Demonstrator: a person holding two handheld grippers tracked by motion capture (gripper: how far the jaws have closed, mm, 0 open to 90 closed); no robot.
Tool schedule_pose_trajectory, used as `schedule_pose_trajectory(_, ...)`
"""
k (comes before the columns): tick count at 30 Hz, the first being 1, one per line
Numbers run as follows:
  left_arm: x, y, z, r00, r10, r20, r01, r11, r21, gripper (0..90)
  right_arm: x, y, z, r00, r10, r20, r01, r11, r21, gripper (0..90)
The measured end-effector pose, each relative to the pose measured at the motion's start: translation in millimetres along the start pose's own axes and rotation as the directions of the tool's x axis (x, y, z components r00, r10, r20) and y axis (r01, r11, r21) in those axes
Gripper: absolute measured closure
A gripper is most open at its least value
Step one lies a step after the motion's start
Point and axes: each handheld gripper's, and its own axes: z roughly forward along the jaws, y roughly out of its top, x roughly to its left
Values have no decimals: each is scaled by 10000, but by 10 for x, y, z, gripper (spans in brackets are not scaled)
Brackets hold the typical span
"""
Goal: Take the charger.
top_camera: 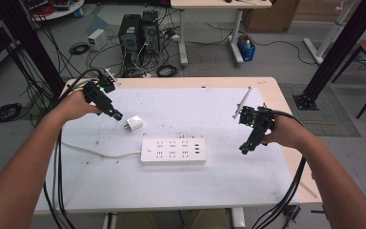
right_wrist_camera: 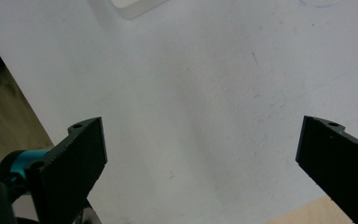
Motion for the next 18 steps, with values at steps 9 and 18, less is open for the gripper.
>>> schedule_pose_trajectory(9, 125, 84, 238, 10000, 13, 51, -14, 9999, 121, 179, -13, 14, 12, 9999, 120, 52, -120, 9999, 84, 11)
schedule_pose_trajectory(18, 143, 149, 551, 9976, 657, 200, -667, 9963, 543, 179, -6, 70, 49, 10000, 32, 17, -32, 9998, 175, 11)
